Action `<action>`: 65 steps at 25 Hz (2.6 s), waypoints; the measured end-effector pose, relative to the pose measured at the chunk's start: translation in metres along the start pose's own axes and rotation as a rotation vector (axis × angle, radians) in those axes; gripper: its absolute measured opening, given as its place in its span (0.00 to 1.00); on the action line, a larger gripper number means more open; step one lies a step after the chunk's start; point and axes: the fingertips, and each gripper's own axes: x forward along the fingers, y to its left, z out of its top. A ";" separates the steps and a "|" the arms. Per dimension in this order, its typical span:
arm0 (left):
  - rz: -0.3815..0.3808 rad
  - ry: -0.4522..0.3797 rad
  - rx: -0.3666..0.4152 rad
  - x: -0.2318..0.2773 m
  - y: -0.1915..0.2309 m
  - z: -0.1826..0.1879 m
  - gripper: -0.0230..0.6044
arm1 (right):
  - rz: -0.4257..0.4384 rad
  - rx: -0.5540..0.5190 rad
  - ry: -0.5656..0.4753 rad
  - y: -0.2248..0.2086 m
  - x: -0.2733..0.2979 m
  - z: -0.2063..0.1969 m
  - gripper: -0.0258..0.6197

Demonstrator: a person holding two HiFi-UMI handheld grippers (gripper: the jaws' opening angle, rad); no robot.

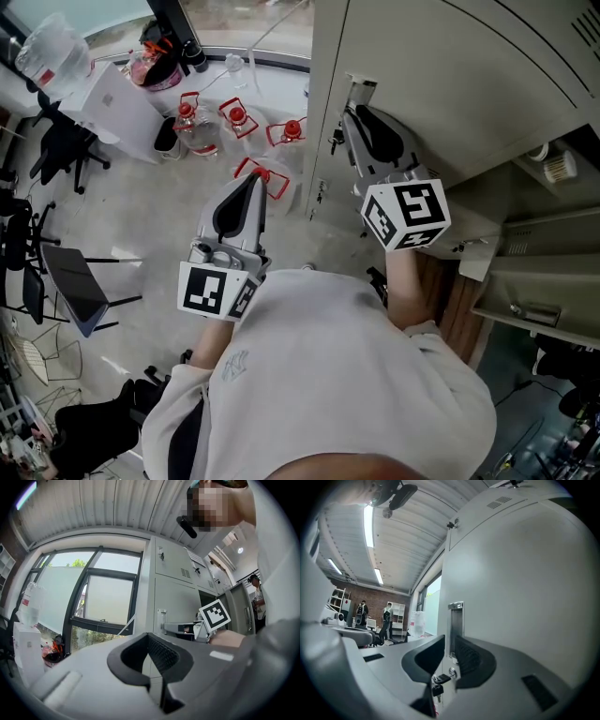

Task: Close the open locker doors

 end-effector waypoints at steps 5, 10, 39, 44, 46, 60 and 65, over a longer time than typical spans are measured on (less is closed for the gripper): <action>-0.014 0.002 0.002 0.005 -0.004 -0.001 0.04 | 0.006 0.004 -0.006 0.001 0.000 0.000 0.15; -0.032 0.006 -0.001 0.008 -0.011 -0.002 0.04 | 0.022 0.004 -0.030 0.005 -0.006 0.009 0.15; -0.324 0.039 -0.034 0.021 -0.263 -0.014 0.04 | -0.115 -0.012 -0.115 -0.047 -0.276 0.051 0.06; -0.394 0.047 -0.042 0.014 -0.334 -0.019 0.04 | -0.162 0.006 -0.132 -0.060 -0.345 0.048 0.06; -0.415 0.045 -0.044 0.010 -0.357 -0.020 0.04 | -0.175 0.015 -0.130 -0.063 -0.369 0.045 0.06; -0.470 0.012 -0.005 -0.015 -0.450 -0.015 0.04 | -0.113 -0.019 -0.211 -0.060 -0.490 0.044 0.06; -0.469 -0.004 0.004 -0.016 -0.456 -0.009 0.04 | -0.190 -0.059 -0.212 -0.091 -0.520 0.047 0.06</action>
